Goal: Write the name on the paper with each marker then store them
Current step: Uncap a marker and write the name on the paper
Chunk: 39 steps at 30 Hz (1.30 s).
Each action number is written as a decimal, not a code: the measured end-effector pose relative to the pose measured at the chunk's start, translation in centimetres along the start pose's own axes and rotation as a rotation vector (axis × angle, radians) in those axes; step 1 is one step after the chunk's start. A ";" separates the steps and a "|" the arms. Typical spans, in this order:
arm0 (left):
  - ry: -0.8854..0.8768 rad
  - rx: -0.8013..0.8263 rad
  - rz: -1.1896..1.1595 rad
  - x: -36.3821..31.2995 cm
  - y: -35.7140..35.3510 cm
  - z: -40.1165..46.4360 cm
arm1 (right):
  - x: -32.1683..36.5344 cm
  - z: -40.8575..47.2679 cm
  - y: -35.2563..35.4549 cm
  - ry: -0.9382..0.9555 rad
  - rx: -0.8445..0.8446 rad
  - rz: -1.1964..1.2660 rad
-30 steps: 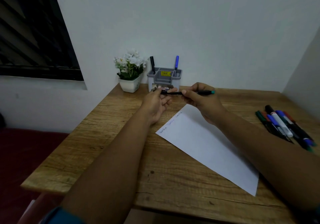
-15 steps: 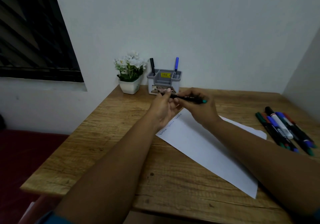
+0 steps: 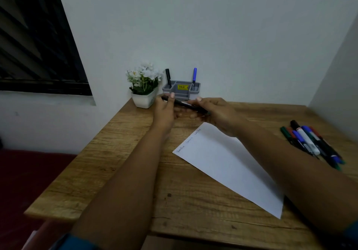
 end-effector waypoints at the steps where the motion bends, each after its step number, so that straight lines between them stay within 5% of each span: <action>1: -0.065 -0.010 0.068 -0.2 0.3 0.0 | -0.1 0.3 0.0 -0.022 -0.050 -0.091; 7: -0.207 -0.055 0.149 -1.1 0.7 0.1 | 1.2 2.1 -1.5 0.191 -0.210 -0.961; 11: -0.160 -0.011 -0.059 -1.3 0.5 0.5 | 2.1 4.2 -1.6 0.199 -0.202 -1.019; 18: -0.263 0.010 0.323 0.2 1.3 0.1 | 4.8 8.4 1.1 0.184 -0.320 -0.903; 28: -0.300 -0.006 0.419 1.7 1.2 0.1 | 7.8 15.8 3.1 0.483 -0.570 -0.790; 39: -0.293 0.019 0.458 2.8 1.3 0.4 | 3.1 20.4 3.1 0.252 -0.610 -1.448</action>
Point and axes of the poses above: each hand's wrist, its own z-axis towards the middle knuckle, its own y-axis out of the back of the hand, x = y × z, the point moved 5 cm from there along z, towards the middle knuckle, and after that the axes turned 8 degrees about -y, right-handed, at the moved point
